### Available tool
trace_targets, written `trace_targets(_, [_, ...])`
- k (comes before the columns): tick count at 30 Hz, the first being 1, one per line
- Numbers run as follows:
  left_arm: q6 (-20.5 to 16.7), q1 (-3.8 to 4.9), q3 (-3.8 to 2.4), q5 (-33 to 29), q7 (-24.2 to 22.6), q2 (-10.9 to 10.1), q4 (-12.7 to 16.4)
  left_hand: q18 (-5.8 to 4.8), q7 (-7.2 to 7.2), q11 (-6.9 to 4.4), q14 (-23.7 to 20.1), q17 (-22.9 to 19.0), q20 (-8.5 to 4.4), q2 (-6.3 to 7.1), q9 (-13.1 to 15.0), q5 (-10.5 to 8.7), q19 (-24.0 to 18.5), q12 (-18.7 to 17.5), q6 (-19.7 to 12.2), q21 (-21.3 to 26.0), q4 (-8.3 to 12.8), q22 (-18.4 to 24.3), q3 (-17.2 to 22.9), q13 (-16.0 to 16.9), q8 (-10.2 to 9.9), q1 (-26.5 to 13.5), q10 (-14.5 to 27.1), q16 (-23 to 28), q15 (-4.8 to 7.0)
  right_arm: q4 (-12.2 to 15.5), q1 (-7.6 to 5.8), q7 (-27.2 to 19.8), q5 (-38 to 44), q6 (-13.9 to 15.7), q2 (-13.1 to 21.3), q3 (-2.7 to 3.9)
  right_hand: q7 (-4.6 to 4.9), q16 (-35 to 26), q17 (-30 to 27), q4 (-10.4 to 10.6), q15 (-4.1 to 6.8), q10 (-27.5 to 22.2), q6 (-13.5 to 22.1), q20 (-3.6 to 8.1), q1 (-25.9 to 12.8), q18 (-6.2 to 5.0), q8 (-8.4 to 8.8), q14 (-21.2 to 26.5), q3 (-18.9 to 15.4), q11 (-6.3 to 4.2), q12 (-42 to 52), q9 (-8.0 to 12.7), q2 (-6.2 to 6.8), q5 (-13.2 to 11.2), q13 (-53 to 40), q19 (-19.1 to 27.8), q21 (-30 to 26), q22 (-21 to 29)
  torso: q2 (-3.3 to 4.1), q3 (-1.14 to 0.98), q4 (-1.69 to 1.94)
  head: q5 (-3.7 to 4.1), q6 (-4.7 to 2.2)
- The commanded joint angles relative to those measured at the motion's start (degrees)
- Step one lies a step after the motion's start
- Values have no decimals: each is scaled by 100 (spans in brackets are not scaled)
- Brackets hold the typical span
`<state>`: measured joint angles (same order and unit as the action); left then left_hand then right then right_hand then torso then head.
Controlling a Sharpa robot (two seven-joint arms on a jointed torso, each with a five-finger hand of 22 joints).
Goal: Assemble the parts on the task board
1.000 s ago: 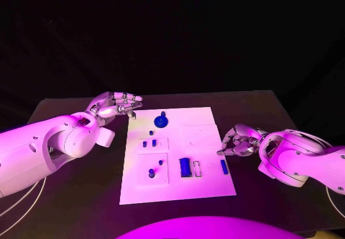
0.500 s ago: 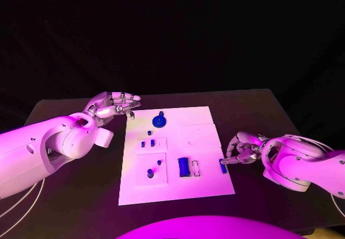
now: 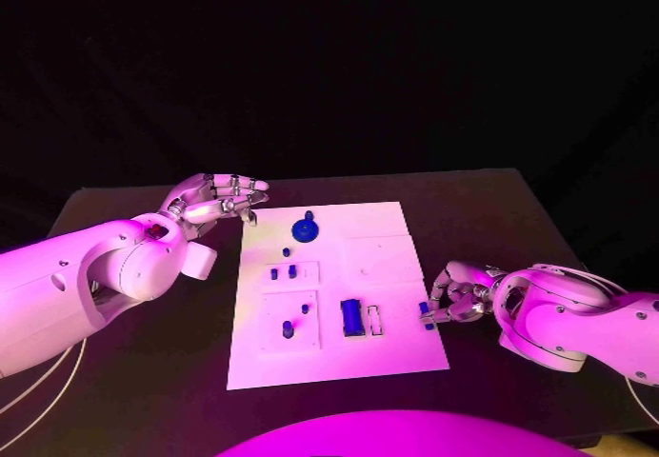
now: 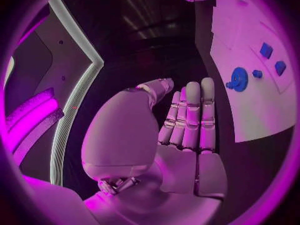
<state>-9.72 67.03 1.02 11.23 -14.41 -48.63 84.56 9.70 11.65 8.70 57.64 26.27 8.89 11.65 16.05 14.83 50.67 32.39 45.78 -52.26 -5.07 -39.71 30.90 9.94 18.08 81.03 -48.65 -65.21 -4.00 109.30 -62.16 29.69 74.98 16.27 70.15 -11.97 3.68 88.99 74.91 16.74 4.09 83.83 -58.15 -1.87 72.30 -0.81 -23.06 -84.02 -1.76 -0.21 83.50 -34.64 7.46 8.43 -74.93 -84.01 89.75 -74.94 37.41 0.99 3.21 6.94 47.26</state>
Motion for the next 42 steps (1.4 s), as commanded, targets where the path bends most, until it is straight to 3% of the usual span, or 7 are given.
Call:
trace_targets(1, [23, -1, -2, -41, -25, 18, 5, 86, 89, -15, -24, -9, 51, -9, -6, 7, 4, 18, -33, 28, -9, 5, -10, -5, 33, -35, 26, 28, -11, -18, 15, 30, 103, -219, -34, -4, -11, -17, 1233, -3, 14, 339, -41, -8, -10, 81, -30, -538, 51, -44, 3, -10, -36, -11, -1153, -599, 25, -1506, -5, 6, 2, -7, 2])
trace_targets(10, [19, -1, -1, -41, -5, 14, 7, 86, 89, -15, -24, -9, 51, -9, -6, 7, 4, 18, -33, 28, -9, 5, -10, -5, 33, -35, 26, 28, -11, -104, 109, 49, 217, -288, -243, -7, -37, -21, 1230, -75, 43, 341, 6, 31, 572, 81, 7, -537, 413, -71, 1, -63, -232, -233, -1156, -599, 25, -1506, 0, 4, 1, -20, 10])
trace_targets(22, [23, -1, -1, -41, 19, -3, 15, 87, 89, -16, -25, -10, 51, -14, -7, 9, 6, 22, -34, 31, -10, 7, -8, -7, 36, -33, 28, 27, -10, -212, 207, 88, 433, -150, -415, -7, -41, -22, 1233, -87, 52, 341, 8, 40, 933, 81, 110, -538, 1016, -78, 5, -41, -208, -377, -1164, -599, 25, -1506, -5, 5, 3, -69, 10])
trace_targets(26, [23, -1, -1, -41, 26, -8, 19, 88, 90, -16, -25, -11, 51, -19, -7, 10, 8, 25, -36, 33, -8, 9, -5, -9, 38, -28, 31, 26, -9, -164, 210, 93, 400, -76, -419, -6, -48, -26, 1230, -165, 66, 337, -32, 51, 1080, 81, 184, -537, 1768, -87, -1, -21, -35, -16, -1167, -599, 25, -1506, -4, 7, 5, -70, 5])
trace_targets(31, [25, -1, 0, -41, 34, -12, 20, 88, 90, -16, -25, -11, 51, -19, -7, 10, 8, 25, -36, 33, -8, 9, -5, -9, 38, -28, 31, 26, -9, -25, 190, 76, 162, 71, -403, -4, -19, -25, 1238, -562, 62, 340, 8, 64, 866, 81, 83, -539, 2991, -85, -3, -214, 303, 841, -1172, -599, 25, -1506, -7, 5, 0, -76, 0])
trace_targets(37, [26, -1, 1, -41, 41, -18, 24, 88, 90, -16, -25, -11, 51, -19, -7, 10, 8, 25, -36, 33, -8, 9, -5, -9, 38, -28, 31, 26, -9, 123, 118, -18, -346, 318, -414, -1, 16, -18, 1257, -1152, 30, 359, 194, 24, 159, 81, -160, -543, 3975, -47, 7, -594, 379, 983, -1180, -599, 25, -1506, -4, 4, 3, -100, 7])
trace_targets(42, [25, -1, 2, -41, 44, -20, 22, 88, 90, -16, -25, -13, 50, -23, -8, 11, 10, 29, -38, 34, -4, 10, -1, -11, 40, -21, 33, 25, -8, 226, 30, -99, -690, 498, -435, 0, 14, -17, 1259, -1260, 29, 363, 229, 22, -33, 81, -183, -544, 4118, -47, 11, -650, 357, 988, -1184, -599, 25, -1506, -2, 9, -2, -89, -6])
